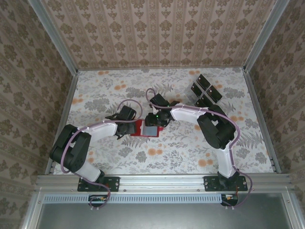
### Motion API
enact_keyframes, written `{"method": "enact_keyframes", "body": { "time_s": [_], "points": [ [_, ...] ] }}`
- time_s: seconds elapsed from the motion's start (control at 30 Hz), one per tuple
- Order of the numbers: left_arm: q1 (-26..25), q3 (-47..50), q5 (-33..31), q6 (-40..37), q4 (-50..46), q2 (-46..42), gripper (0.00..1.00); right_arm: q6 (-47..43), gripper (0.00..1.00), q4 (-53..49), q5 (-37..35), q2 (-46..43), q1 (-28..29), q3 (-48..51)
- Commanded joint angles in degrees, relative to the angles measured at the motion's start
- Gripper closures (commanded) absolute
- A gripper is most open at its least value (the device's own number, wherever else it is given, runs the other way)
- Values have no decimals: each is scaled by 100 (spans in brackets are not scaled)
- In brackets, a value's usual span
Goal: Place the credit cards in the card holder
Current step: Flip over the card slot in the card holder.
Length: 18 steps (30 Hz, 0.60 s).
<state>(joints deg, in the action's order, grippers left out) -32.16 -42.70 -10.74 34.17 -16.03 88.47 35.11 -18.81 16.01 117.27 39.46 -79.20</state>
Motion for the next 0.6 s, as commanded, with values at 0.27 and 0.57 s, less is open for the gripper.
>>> {"method": "enact_keyframes", "body": {
  "time_s": [0.27,0.57],
  "points": [
    [61,190,140,-161,39,-350,36,441,56,336,362,128,44,53],
    [76,431,384,-243,135,-1324,33,634,57,473,370,110,44,134]
  ]
}}
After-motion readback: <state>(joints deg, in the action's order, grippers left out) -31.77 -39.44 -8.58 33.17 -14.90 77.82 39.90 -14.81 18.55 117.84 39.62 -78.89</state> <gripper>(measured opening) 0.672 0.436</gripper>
